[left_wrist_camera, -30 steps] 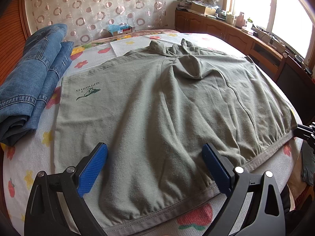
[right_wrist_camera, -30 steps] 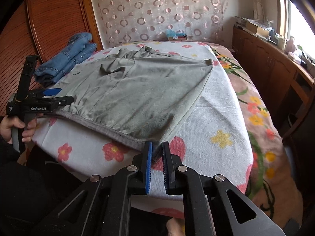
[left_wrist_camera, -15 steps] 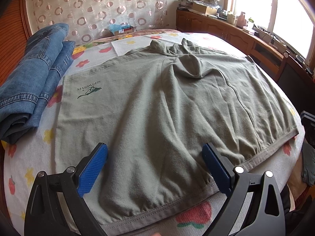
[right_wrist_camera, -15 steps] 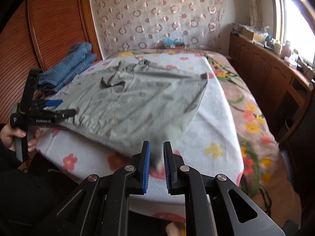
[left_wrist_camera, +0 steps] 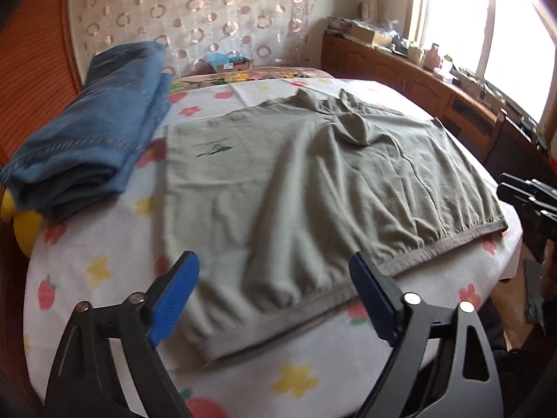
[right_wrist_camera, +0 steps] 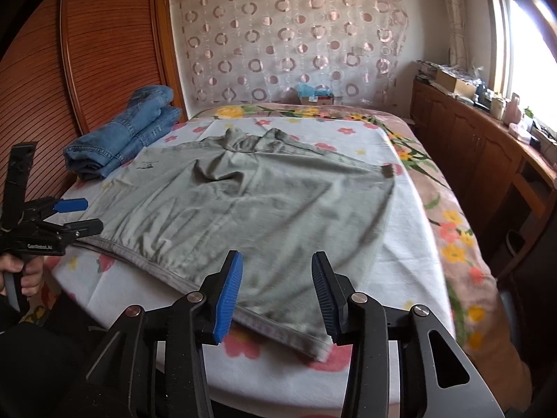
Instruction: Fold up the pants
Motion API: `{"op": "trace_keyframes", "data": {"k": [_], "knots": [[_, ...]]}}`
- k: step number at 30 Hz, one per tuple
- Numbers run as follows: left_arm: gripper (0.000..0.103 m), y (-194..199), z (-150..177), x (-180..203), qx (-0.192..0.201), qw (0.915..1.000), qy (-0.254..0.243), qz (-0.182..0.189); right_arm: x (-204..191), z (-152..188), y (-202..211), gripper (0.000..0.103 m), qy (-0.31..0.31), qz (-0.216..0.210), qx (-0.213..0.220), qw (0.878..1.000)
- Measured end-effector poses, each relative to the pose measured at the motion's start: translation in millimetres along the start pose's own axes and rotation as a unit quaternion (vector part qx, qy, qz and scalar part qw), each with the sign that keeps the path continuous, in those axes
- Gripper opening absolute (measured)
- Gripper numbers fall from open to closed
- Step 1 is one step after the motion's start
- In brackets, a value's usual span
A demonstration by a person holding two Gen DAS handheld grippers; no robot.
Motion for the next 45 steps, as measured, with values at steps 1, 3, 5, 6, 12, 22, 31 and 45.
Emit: {"op": "trace_keyframes", "data": {"k": [1,3,5,6,12,22,31,45], "knots": [[0.085,2.5,2.4,-7.0,0.002,1.0000,0.006,-0.002,-1.9,-1.0,-2.5,0.044,0.000,-0.004,0.000,1.000],[0.078,5.2,5.9,-15.9,0.003,0.9998,0.016,-0.008,-5.3,-2.8,-6.8,0.045,0.000,-0.010,0.001,1.000],[0.070,6.9,8.9,-23.3,0.004,0.9997,0.025,-0.009,-7.2,-3.6,-9.8,0.045,0.001,-0.014,0.000,1.000],[0.068,7.3,9.9,-26.1,0.004,0.9996,0.027,-0.009,-8.1,-3.9,-11.2,0.045,0.000,-0.015,0.000,1.000],[0.078,4.2,16.7,-41.3,-0.005,0.9984,0.053,-0.020,-12.9,-2.7,-16.8,0.047,-0.001,-0.020,-0.002,1.000],[0.096,10.2,22.7,-54.8,0.004,0.9978,0.058,-0.032,-14.1,1.2,-20.3,0.047,-0.011,-0.019,-0.006,1.000],[0.096,8.7,32.3,-55.0,-0.009,0.9982,0.056,-0.016,-15.7,3.1,-20.2,0.047,-0.011,-0.020,-0.007,1.000],[0.040,6.0,40.7,-42.3,-0.010,0.9991,0.040,-0.004,-11.2,7.0,-20.4,0.047,-0.014,-0.017,-0.009,1.000]]}}
Point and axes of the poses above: each gripper's, at about its wrist camera, not at the fingertips, and y roughly against the way its jaws point, x to its right, z to its underside, the point moved 8 cm from there along -y, roughly the way its jaws point, and after that the axes turned 13 degrees about -z, right-handed, at the moved point
